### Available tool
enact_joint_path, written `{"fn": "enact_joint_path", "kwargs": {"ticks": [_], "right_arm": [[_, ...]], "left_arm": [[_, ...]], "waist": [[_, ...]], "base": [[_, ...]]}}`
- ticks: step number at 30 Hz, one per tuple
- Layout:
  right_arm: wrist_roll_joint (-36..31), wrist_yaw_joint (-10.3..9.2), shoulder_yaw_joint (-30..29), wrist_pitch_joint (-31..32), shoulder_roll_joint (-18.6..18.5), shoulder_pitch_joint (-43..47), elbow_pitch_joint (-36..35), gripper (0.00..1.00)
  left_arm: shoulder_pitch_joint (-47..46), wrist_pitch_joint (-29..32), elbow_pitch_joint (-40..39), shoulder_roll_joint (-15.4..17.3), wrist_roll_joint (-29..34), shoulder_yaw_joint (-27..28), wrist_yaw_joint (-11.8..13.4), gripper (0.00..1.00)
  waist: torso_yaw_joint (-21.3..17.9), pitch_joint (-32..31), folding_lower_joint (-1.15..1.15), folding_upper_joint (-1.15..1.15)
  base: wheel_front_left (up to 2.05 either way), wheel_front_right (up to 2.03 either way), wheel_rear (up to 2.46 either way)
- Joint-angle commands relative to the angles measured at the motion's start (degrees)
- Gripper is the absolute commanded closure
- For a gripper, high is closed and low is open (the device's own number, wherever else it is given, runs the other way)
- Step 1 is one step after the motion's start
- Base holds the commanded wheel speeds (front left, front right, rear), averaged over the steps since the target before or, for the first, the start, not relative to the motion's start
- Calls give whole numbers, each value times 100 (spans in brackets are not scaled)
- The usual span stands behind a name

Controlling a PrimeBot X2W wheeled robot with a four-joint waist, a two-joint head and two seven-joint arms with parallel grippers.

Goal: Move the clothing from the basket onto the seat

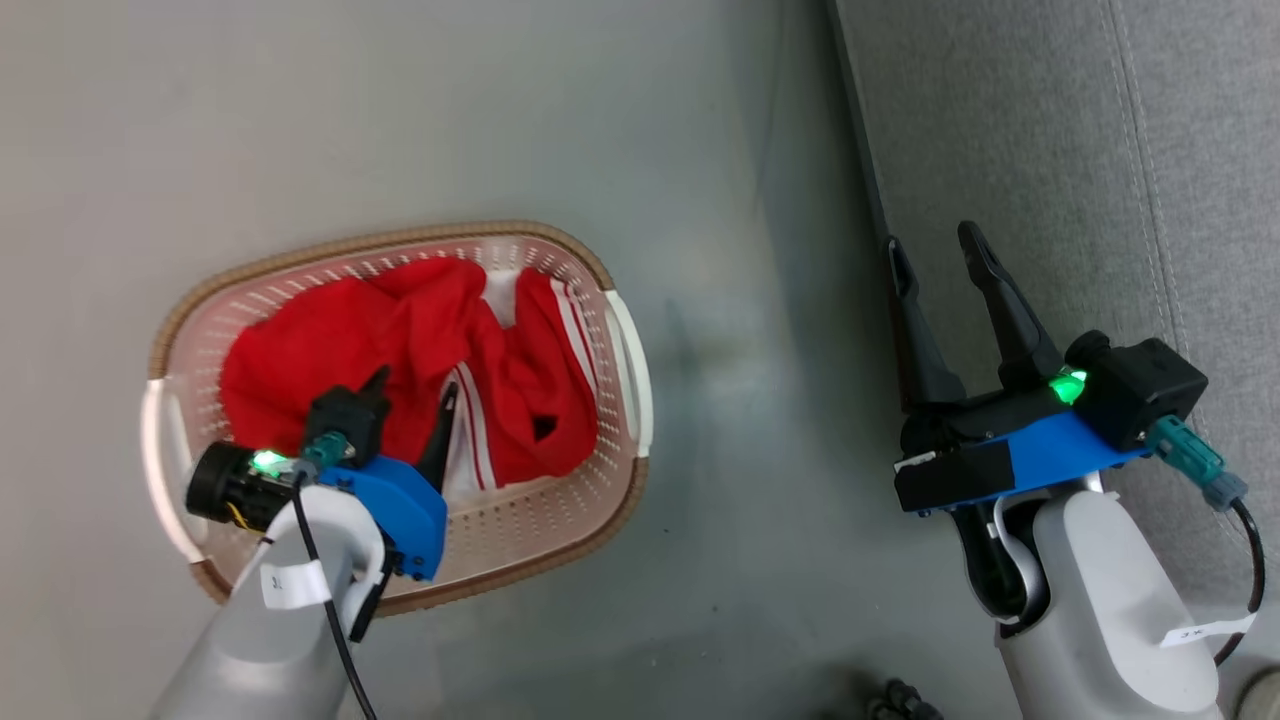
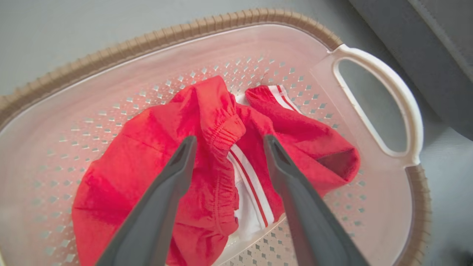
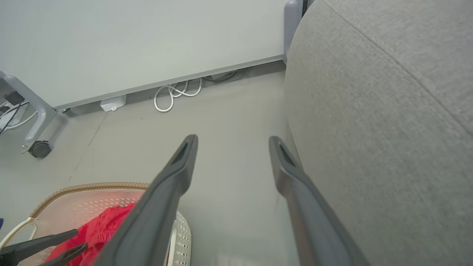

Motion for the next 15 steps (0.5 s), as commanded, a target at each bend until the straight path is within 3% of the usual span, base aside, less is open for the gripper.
{"fn": "enact_joint_path", "kwargs": {"ticks": [1, 9, 15], "right_arm": [[44, 3, 41, -37, -12, -140, -7, 0], [247, 3, 156, -45, -12, -244, -222, 0], [306, 3, 237, -46, -12, -239, -303, 0]], "left_arm": [[-207, 6, 120, 77, -13, -30, -8, 0], [-697, 43, 723, 215, 44, -20, 219, 0], [-939, 2, 876, 336, 14, 105, 633, 0]], "waist": [[-280, 374, -2, 0], [-483, 834, -2, 0], [-548, 1036, -2, 0]], "base": [[0, 0, 0], [0, 0, 0], [0, 0, 0]]}}
